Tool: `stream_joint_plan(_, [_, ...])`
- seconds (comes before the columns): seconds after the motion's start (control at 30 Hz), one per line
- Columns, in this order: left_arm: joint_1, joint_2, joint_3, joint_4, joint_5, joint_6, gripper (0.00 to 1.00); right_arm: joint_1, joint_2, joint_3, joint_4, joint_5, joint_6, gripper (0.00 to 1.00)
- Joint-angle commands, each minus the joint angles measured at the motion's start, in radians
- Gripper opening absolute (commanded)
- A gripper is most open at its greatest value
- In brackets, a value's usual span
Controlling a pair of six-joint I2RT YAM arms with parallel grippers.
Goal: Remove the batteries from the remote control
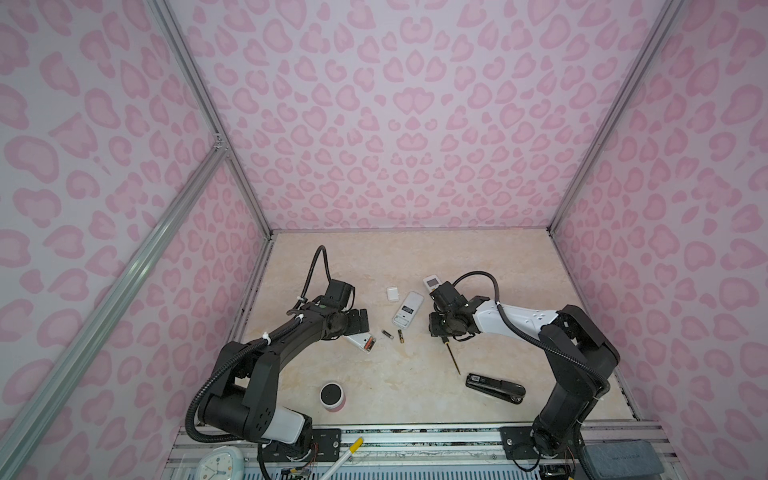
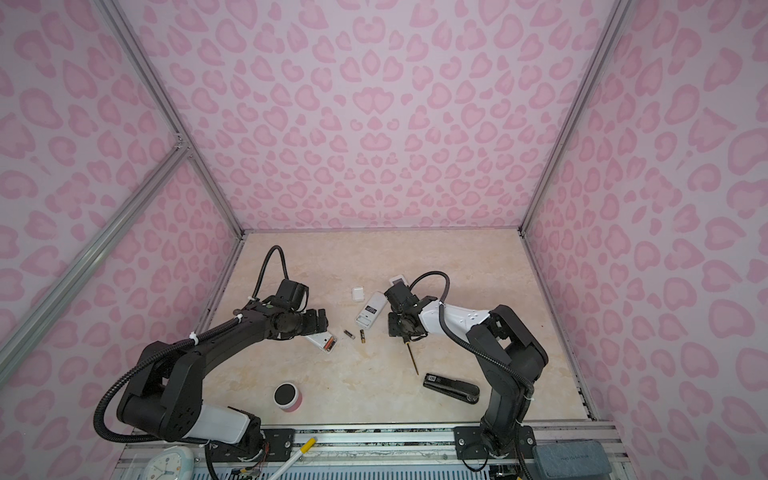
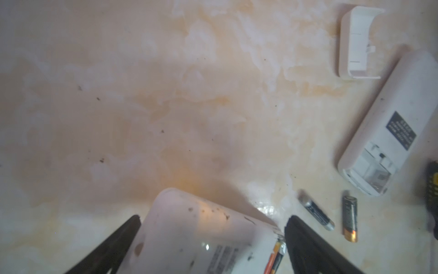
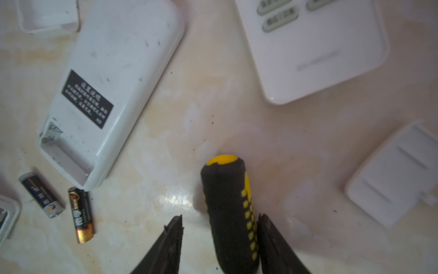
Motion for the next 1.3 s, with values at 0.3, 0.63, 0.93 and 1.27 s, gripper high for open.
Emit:
stream_joint_plan(0.3, [-0.033,0.005,0.097,-0.135,-0.045,0.024,0.97,0.006,0.015,-0.003,0.036,0.041,-0.004,0.05])
stream_joint_plan(0.63, [0.019,0.024,0.099,-0.121,0.025,0.016,0.98,0.017,-0.163,-0.098,0.202,0.052,0.018,0.0])
stream_joint_plan(0.93, [0.05,0.099,0.061,-0.012,0.239,-0.091,0.98,0.261,-0.198,-0.245,0.847,0.175,0.114,0.0])
stream_joint_plan(1.27, [0.048,-0.092,0.065,-0.124,0.027,0.067,0.98,0.294,-0.182,-0.221,0.933,0.317,0.149,0.0])
